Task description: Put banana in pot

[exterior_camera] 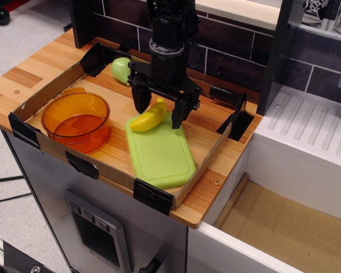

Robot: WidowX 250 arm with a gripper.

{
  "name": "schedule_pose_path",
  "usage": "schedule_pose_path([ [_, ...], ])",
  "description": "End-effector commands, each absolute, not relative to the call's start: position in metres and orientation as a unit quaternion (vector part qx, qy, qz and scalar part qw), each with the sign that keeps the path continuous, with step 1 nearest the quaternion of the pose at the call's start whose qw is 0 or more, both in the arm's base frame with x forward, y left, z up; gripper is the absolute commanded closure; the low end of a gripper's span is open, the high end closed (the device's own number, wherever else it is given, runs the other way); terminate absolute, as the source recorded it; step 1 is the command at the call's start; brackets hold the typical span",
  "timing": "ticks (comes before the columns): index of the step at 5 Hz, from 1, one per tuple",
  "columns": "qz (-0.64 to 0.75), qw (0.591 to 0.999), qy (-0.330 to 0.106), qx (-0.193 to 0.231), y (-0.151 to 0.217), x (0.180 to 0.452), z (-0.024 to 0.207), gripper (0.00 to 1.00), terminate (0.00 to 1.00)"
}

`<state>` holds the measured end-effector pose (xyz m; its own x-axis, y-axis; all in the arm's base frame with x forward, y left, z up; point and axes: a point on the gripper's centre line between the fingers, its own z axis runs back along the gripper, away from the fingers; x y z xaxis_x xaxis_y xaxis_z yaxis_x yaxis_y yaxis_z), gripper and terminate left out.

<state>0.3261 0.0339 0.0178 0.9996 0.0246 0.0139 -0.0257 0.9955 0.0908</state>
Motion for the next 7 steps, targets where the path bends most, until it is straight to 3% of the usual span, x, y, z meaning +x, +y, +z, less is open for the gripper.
schedule_pose_path([
  [1, 0.018, 0.998, -0.023, 0.052, 0.037, 0.333, 0.025, 1.00, 0.00],
  [3, 0.030, 0.997, -0.041, 0.050, 0.033, 0.334, 0.044, 1.00, 0.00],
  [5, 0.047, 0.996, -0.060, 0.037, 0.048, 0.326, 0.083, 1.00, 0.00],
  [7, 0.050, 0.996, -0.036, 0.060, 0.095, 0.303, 0.068, 1.00, 0.00],
])
